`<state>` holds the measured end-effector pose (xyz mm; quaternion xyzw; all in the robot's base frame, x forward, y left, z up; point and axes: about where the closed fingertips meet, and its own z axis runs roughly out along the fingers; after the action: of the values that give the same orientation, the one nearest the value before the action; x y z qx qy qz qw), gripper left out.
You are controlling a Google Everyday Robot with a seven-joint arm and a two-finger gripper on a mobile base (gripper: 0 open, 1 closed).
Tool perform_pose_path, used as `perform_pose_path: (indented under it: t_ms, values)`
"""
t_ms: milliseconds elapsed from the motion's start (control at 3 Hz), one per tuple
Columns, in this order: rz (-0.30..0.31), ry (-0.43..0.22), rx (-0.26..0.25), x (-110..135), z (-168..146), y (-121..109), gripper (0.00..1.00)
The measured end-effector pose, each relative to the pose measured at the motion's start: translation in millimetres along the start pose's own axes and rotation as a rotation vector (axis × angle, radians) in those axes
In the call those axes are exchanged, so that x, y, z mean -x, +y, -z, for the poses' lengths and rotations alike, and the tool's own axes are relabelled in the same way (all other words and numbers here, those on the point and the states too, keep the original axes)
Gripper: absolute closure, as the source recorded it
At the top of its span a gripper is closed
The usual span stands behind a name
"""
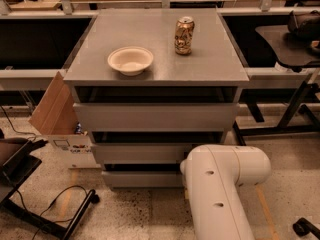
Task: Open bottom drawer
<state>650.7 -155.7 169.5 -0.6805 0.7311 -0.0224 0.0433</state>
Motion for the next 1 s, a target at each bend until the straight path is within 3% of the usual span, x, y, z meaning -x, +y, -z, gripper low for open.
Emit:
perform_pose_path:
  t_ms: [667, 1000]
  values:
    - [-0.012, -0.006, -0.005, -1, 8, 0, 0.84]
    - [-0.012, -0.006, -0.005, -1, 16, -1, 1.00]
